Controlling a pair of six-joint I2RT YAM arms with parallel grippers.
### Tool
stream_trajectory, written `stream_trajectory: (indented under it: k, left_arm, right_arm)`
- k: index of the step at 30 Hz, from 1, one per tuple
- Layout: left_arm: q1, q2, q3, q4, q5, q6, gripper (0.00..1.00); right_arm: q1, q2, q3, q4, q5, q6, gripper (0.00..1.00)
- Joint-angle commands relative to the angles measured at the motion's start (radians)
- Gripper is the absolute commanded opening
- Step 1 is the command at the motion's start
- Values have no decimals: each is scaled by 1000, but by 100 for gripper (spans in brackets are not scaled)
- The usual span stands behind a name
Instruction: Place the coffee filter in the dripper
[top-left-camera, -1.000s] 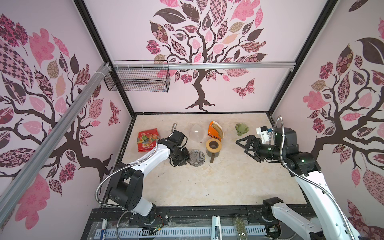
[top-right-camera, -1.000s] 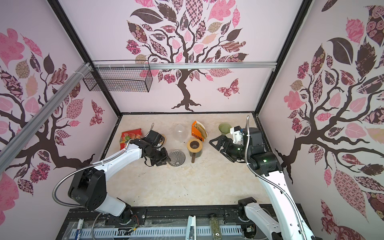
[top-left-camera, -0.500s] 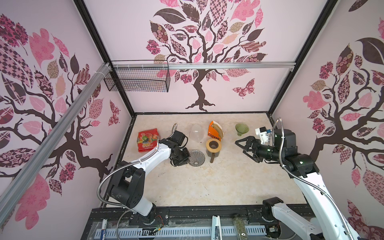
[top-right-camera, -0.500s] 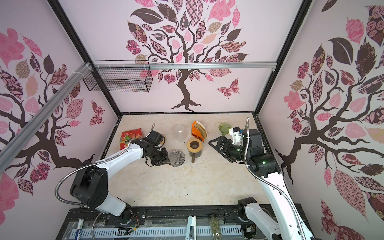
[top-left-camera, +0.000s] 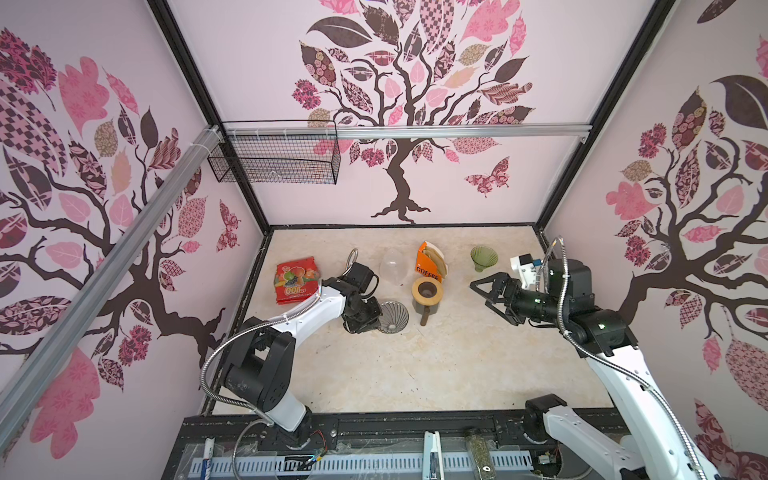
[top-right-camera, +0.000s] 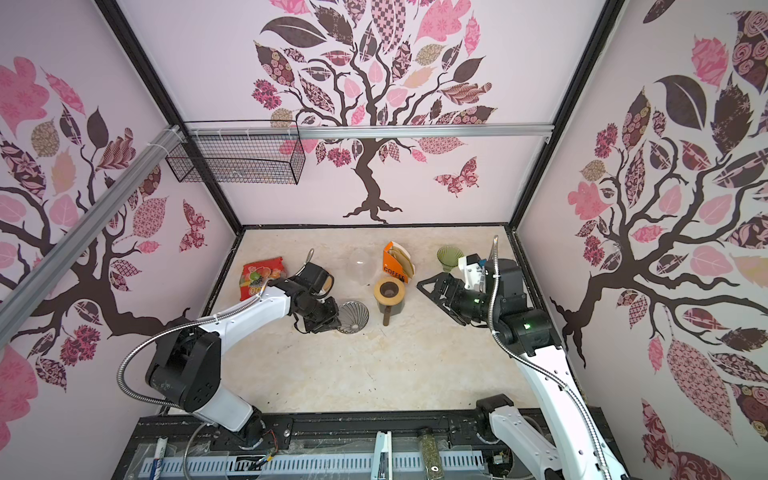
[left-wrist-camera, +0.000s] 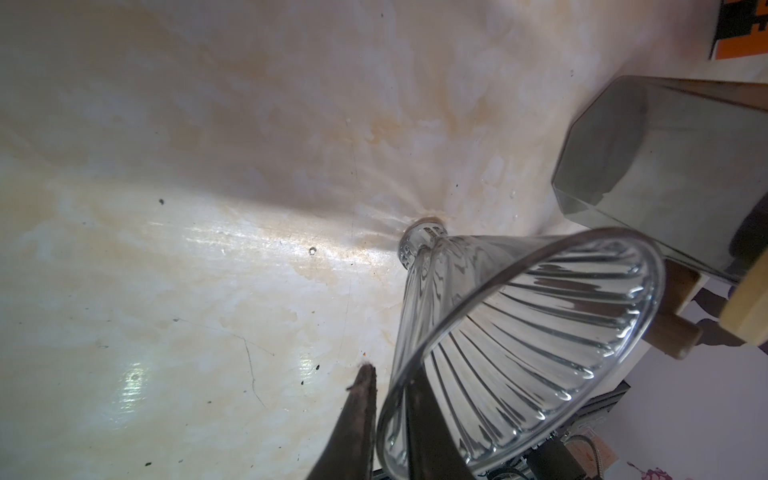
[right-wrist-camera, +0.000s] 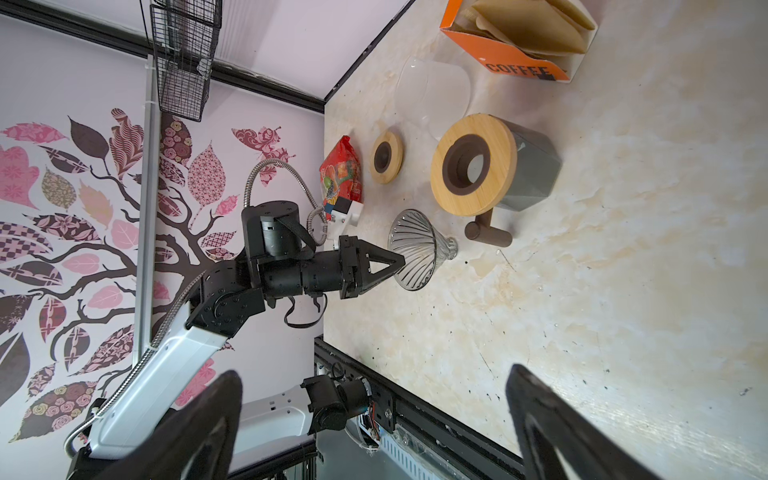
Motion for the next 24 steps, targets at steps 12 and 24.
stream_trajectory:
  k: [12, 24]
  left_arm:
    - [-19, 20, 57, 18, 2, 1, 10]
    - [-19, -1, 63, 27, 25, -8, 2]
  right_arm:
    - [-4, -24, -33, 39, -35, 11, 100]
    - [-3, -37, -58, 52, -52, 15, 100]
